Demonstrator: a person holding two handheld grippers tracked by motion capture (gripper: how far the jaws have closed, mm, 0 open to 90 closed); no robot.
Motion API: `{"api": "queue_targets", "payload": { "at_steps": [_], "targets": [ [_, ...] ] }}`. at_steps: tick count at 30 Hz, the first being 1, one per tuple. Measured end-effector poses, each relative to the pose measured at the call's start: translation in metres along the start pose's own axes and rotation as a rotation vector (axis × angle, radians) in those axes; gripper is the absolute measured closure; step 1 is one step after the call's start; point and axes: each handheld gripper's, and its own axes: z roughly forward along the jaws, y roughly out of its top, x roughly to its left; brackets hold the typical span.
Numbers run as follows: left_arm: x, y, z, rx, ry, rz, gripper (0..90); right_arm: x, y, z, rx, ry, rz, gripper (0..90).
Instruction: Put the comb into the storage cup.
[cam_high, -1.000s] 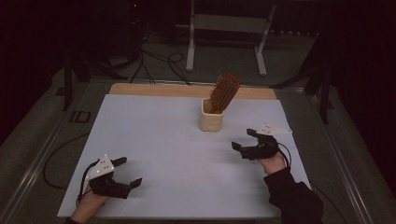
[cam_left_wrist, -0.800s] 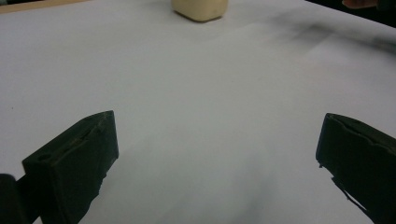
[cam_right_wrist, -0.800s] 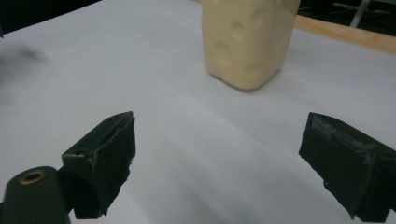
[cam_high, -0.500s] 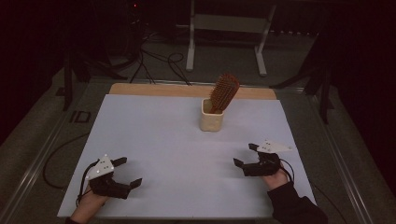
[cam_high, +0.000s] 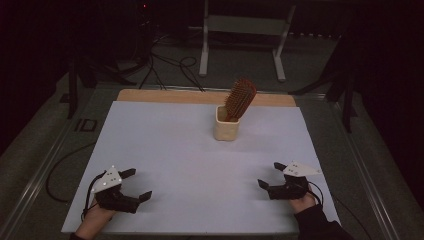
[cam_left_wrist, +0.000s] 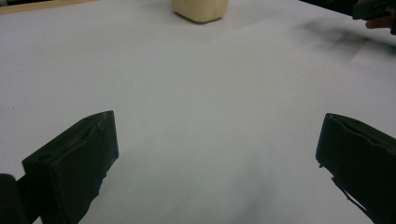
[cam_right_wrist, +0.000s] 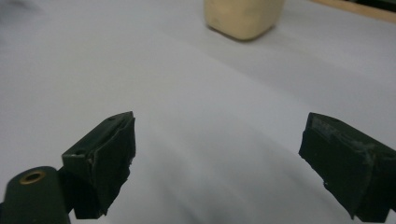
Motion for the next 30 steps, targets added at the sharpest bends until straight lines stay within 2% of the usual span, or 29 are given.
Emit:
{"api": "queue_targets", "payload": {
  "at_steps": [5,9,18,21,30],
  "targets": [
    [-0.0001,-0.0001,-0.0003,0.0,0.003,0.002,0.0,-0.0049,-0.0081,-0.0057,-0.005,0.0,0.051,10.0],
    [-0.0004,0.0001,-0.0007,-0.001,0.003,0.005,0.0,-0.0083,-0.0096,-0.0026,-0.003,-0.031,0.034,10.1],
    [-0.0006,-0.0002,-0.0004,0.0,0.005,0.007,0.0,-0.0077,-0.0105,0.0019,0.005,-0.021,0.024,10.0],
    [-0.0008,0.0,-0.0007,0.0,0.006,0.008,0.0,-0.0064,-0.0108,0.0028,0.013,-0.022,0.005,10.1],
    [-0.0011,0.0003,-0.0014,-0.002,0.004,0.012,0.0,-0.0056,-0.011,0.0021,0.013,-0.024,0.007,10.1]
  ]
}}
